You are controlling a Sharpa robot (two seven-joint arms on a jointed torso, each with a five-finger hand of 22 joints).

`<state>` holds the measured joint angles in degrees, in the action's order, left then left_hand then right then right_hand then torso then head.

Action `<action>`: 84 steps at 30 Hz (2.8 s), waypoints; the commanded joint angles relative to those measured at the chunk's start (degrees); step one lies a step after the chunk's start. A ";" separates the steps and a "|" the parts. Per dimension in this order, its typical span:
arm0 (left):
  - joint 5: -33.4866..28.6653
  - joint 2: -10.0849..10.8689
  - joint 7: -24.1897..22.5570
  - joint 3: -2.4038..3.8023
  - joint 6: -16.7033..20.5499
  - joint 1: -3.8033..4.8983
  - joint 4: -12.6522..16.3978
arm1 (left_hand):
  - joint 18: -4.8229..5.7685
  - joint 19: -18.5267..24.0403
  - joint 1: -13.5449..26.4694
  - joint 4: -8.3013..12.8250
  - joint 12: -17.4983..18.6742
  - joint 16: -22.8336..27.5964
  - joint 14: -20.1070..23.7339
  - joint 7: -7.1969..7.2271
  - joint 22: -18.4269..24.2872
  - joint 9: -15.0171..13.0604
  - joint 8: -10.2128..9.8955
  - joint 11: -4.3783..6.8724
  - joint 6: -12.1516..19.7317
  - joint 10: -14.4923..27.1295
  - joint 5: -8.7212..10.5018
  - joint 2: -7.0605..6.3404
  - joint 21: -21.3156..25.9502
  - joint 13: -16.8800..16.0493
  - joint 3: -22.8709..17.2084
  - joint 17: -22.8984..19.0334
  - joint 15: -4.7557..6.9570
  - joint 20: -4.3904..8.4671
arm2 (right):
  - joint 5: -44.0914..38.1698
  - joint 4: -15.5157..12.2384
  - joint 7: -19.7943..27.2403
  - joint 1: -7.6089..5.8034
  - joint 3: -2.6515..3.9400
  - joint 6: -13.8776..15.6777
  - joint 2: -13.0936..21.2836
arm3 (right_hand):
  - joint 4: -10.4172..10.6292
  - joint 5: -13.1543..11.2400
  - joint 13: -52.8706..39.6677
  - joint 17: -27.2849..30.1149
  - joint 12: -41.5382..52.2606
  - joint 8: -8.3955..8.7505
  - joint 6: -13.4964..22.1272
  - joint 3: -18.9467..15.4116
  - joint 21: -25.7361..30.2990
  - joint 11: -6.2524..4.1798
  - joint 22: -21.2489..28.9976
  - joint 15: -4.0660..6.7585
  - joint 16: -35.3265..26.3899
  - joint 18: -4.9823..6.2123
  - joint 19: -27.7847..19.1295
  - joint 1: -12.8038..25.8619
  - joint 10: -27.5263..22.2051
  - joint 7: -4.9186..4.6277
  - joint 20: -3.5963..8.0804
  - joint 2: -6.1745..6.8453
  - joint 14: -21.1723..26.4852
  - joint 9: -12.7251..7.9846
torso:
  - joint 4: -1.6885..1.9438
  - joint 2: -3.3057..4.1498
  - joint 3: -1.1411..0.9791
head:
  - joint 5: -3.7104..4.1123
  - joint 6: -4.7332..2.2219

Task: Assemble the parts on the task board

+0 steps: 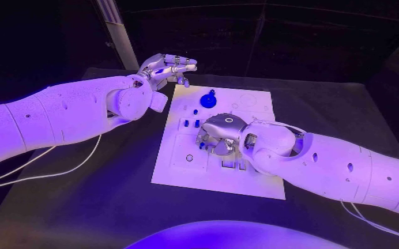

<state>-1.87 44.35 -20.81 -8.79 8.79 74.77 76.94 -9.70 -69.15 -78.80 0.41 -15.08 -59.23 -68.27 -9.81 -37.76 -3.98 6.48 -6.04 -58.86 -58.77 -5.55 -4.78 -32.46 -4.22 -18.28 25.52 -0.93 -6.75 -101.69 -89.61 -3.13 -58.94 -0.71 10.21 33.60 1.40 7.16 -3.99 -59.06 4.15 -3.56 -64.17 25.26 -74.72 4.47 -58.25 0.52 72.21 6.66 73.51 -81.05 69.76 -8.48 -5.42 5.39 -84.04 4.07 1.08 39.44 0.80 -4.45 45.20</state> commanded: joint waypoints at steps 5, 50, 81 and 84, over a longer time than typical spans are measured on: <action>-0.24 0.00 -0.05 0.05 -0.68 0.10 -0.24 | -0.76 0.26 -0.33 0.03 -0.34 0.35 0.43 0.01 0.14 0.03 0.32 -0.11 -0.32 -0.16 0.03 -0.01 0.22 0.14 -0.35 -0.15 -0.21 0.02 | -1.21 -0.12 -0.08 0.02 -0.89 -0.20 0.20 | 0.69 0.38 0.31 0.69 -0.64 0.13 3.04 -0.34 0.44 0.96 0.65 -0.98 -0.12 -0.23 -0.47 2.77 -3.13 -0.94 -0.83 1.23 -0.92 -0.42 | 0.01 -0.02 0.01 | 0.01 0.02; -0.24 -0.05 0.71 0.01 -1.35 0.09 -0.72 | -0.74 0.28 -0.17 -0.02 -0.37 0.36 0.49 -0.02 0.22 0.07 0.31 -0.17 -0.23 0.07 0.04 0.00 0.31 0.22 -0.42 -0.27 -0.26 -0.01 | 0.28 -5.78 -4.21 -4.64 1.04 -1.61 16.37 | 0.72 1.74 0.18 6.95 3.87 -0.30 7.94 -10.75 5.06 0.49 7.56 -0.36 -3.87 0.89 -3.04 3.64 -11.54 0.78 -0.57 2.77 0.06 -0.14 | -0.28 -0.32 0.19 | 1.52 -1.73; -0.24 -0.10 0.90 0.00 -1.49 0.09 -1.18 | -0.74 0.29 -0.13 -0.01 -0.44 0.36 0.52 -0.01 0.26 0.07 0.33 -0.16 -0.23 0.09 0.06 -0.03 0.36 0.23 -0.44 -0.33 -0.27 -0.02 | -0.69 -3.19 -4.77 -4.64 1.02 -1.22 13.52 | -0.62 -4.19 -0.01 2.54 4.94 -1.87 0.48 -2.18 1.25 -0.81 1.32 0.53 -0.15 -0.18 0.43 -2.01 -0.75 0.98 0.19 -3.84 -0.98 0.60 | -0.31 -0.31 0.14 | 1.28 -1.26; -0.24 -0.08 0.93 0.00 -1.53 0.09 -1.18 | -0.74 0.29 -0.13 -0.01 -0.44 0.36 0.52 -0.01 0.26 0.07 0.33 -0.16 -0.23 0.09 0.06 -0.03 0.36 0.23 -0.44 -0.33 -0.27 -0.02 | -1.20 -3.28 -4.76 -4.63 1.02 0.83 13.55 | -1.45 -4.29 -0.15 2.38 4.94 -2.26 -0.57 -0.42 0.90 -1.09 0.81 0.77 0.03 -0.26 0.60 -2.73 0.73 1.08 0.51 -4.30 -0.98 0.82 | -0.29 -0.31 0.15 | 1.31 -1.21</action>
<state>-1.89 44.30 -19.77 -8.84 8.02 74.77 75.75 -9.70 -69.15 -78.80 0.41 -15.31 -59.23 -68.08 -9.81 -37.60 -3.98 6.48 -6.04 -58.86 -58.77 -5.55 -4.78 -32.46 -4.06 -18.28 25.24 -1.13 -6.75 -101.85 -92.78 -7.62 -63.48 0.25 7.42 47.14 0.06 2.90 -3.95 -56.61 8.65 -5.36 -64.15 24.40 -73.62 3.57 -57.35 0.97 71.89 6.67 73.85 -82.69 69.84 -7.48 -4.90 2.22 -84.02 4.20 0.77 39.16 0.94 -3.17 43.91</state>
